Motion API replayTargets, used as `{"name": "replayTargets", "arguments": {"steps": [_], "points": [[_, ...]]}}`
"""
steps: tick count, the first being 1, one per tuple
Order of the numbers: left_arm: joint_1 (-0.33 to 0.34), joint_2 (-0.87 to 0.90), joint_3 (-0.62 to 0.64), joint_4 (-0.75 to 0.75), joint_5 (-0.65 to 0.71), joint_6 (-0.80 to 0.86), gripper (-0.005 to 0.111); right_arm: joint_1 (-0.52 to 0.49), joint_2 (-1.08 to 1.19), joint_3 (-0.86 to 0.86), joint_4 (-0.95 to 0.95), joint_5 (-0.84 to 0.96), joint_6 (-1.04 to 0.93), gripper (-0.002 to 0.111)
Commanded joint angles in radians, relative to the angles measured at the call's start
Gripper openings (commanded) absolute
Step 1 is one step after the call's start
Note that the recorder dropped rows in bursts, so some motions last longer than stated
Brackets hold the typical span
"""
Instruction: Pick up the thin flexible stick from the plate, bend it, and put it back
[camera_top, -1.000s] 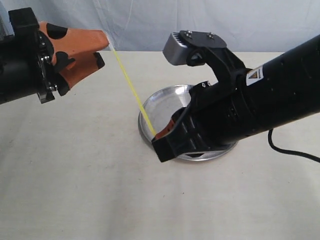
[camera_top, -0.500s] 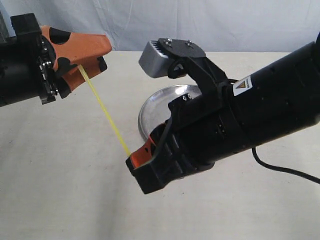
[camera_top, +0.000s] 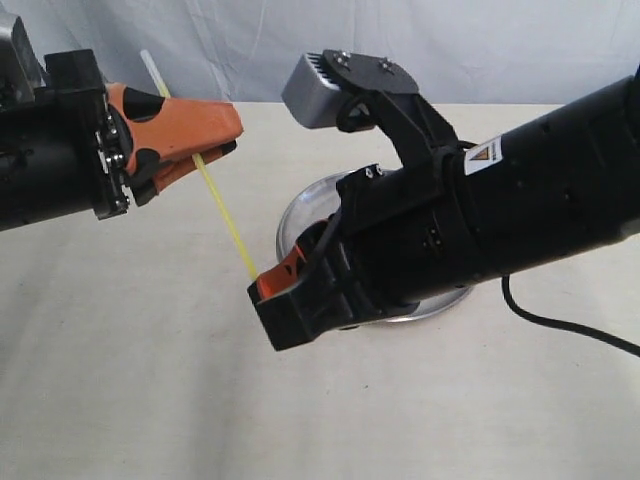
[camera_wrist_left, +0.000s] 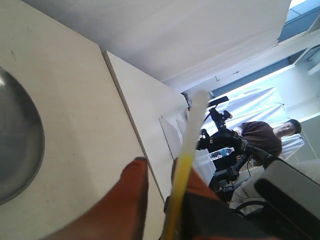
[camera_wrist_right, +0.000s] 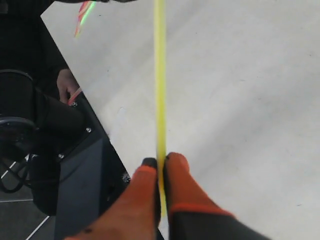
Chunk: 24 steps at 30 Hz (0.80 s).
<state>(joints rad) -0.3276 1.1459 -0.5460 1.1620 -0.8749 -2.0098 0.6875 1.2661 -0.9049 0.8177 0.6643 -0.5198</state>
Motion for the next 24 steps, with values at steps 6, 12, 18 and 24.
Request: {"name": "replayTargets", "arguments": {"steps": [6,12,18,24], "points": [[-0.003,0.0,-0.004,0.01,0.074,0.03,0.0,0.002,-0.005,0.004,0.002,-0.015,0.0,-0.001],[-0.003,0.0,-0.004,0.01,0.066,0.03,0.0,0.002,-0.005,0.004,0.002,-0.013,0.0,0.02],[-0.003,0.0,-0.004,0.013,0.044,0.03,0.0,0.002,-0.005,0.004,0.019,-0.044,0.0,0.056],[-0.003,0.0,-0.004,0.004,0.018,0.031,0.0,0.002,0.013,0.004,0.044,-0.093,0.0,0.055]]}}
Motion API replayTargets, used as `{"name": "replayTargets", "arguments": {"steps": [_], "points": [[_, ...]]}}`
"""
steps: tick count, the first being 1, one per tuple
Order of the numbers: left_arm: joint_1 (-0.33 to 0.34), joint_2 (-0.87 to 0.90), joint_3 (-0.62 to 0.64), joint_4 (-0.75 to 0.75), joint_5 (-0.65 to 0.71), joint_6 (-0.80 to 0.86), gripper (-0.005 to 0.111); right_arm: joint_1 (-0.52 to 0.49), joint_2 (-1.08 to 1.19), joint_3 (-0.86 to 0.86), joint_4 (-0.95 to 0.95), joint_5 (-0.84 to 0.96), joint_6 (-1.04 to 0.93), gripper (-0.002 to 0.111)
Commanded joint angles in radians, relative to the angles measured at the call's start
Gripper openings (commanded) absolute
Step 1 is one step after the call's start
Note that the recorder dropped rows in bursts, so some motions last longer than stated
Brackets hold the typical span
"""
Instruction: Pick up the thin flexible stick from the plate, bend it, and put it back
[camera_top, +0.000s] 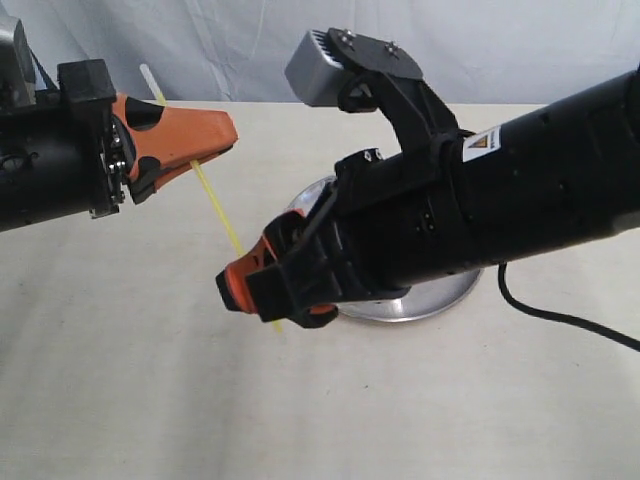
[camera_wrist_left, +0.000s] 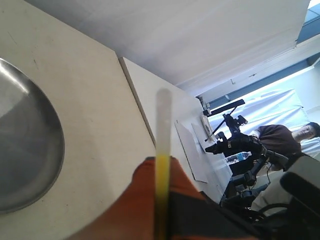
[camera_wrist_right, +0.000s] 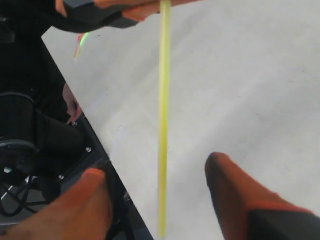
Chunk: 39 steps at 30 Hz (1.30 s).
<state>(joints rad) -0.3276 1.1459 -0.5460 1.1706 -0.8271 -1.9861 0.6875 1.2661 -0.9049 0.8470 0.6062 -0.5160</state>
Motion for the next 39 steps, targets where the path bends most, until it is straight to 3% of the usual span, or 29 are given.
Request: {"name": "replayTargets", "arguments": {"steps": [1,11,13,17,18,25,39], "points": [[-0.003,0.0,-0.004,-0.01,-0.038,0.009,0.0,0.002,0.021,0.004,0.014,-0.037,-0.004,0.055],[-0.003,0.0,-0.004,-0.014,-0.048,0.035,0.0,0.002,0.088,0.004,0.07,-0.081,-0.006,0.053],[-0.003,0.0,-0.004,-0.012,-0.042,0.035,0.0,0.002,0.088,0.004,0.07,-0.081,-0.006,0.04],[-0.006,0.0,-0.004,-0.024,-0.041,0.064,0.0,0.002,0.088,0.004,0.07,-0.081,-0.006,0.003],[-0.015,0.0,-0.004,-0.033,-0.038,0.069,0.0,0.002,0.088,0.004,0.072,-0.081,-0.006,0.0],[-0.084,0.0,-0.004,-0.116,0.041,0.175,0.0,0.002,0.088,0.004,0.091,-0.112,-0.004,-0.001],[-0.086,0.0,-0.004,-0.13,0.049,0.195,0.0,0.002,0.088,0.004,0.107,-0.26,0.04,-0.001]]}}
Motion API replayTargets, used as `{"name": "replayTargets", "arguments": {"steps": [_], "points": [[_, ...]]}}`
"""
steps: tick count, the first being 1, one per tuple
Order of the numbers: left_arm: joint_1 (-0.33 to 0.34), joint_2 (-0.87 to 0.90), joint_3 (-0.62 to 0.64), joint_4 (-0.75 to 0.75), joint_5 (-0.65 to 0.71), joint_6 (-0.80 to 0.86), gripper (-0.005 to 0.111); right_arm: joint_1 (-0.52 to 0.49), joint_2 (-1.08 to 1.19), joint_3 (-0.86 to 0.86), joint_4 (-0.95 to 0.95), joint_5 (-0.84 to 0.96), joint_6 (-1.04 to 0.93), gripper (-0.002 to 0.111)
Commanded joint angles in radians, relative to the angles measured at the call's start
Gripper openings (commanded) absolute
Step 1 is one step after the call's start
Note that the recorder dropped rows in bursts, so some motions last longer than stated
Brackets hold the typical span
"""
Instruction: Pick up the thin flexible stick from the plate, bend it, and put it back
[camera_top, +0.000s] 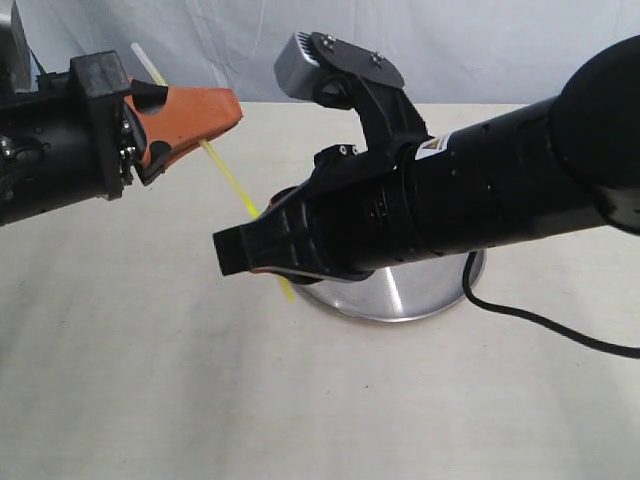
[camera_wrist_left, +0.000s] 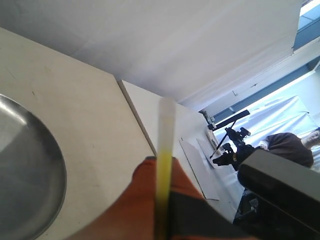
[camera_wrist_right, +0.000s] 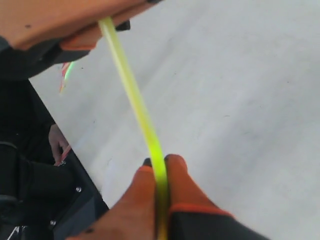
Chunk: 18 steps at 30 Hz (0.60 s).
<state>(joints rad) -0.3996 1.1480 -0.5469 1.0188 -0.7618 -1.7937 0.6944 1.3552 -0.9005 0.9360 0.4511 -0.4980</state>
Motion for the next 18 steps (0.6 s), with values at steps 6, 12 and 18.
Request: {"name": "replayTargets", "arguments": {"steps": [6,12,18], "points": [[-0.029,0.017,-0.003,0.018,-0.012,0.002,0.0,-0.005,-0.001,-0.001,0.018,-0.172,0.03,-0.001],[-0.072,0.04,-0.003,-0.049,0.039,0.054,0.0,-0.005,-0.001,-0.001,0.018,-0.201,0.03,-0.001],[-0.075,0.04,-0.003,-0.077,0.044,0.085,0.0,-0.005,-0.001,-0.001,0.018,-0.264,0.063,-0.001]]}}
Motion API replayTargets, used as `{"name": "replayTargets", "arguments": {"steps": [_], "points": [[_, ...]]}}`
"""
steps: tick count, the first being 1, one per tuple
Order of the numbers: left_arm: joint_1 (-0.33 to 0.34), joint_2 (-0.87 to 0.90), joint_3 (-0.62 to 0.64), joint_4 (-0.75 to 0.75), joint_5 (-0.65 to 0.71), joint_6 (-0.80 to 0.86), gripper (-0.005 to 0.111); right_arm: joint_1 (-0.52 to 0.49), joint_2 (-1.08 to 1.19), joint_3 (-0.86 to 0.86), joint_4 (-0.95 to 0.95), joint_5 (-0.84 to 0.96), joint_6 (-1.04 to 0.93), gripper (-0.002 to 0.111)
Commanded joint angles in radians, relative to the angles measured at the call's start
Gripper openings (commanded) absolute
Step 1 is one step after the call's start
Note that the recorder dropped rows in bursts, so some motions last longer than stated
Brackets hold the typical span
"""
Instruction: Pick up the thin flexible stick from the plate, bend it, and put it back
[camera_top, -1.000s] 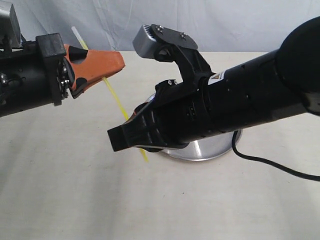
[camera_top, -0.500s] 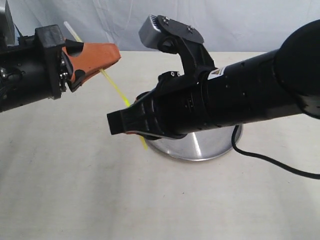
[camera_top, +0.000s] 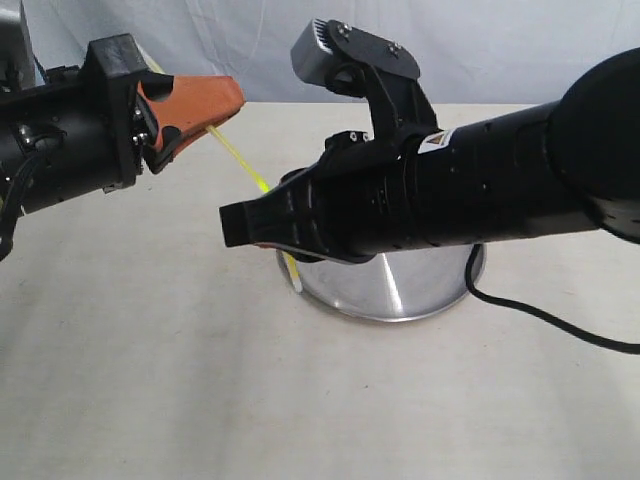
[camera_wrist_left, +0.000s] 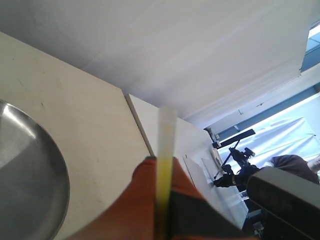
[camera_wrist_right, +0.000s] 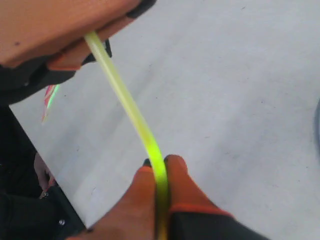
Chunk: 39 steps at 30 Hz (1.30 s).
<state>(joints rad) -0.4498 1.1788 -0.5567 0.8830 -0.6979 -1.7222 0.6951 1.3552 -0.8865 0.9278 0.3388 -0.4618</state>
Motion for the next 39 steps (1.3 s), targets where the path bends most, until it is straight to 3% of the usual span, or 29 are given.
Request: {"name": "replayTargets", "arguments": {"steps": [1,19,27,39], "points": [[-0.027,0.009,0.007,0.059,-0.02,0.014,0.0,-0.005,-0.001,-0.015,0.026,-0.168,0.035,-0.001],[-0.034,0.009,0.007,0.067,-0.036,0.021,0.0,-0.005,-0.001,-0.015,0.099,-0.298,0.073,-0.001],[-0.091,0.009,0.007,0.039,0.024,0.059,0.0,-0.005,-0.001,-0.015,0.108,-0.301,0.073,-0.001],[-0.093,0.009,0.007,0.042,0.03,0.066,0.0,-0.005,-0.001,-0.015,0.158,-0.321,0.073,-0.001]]}}
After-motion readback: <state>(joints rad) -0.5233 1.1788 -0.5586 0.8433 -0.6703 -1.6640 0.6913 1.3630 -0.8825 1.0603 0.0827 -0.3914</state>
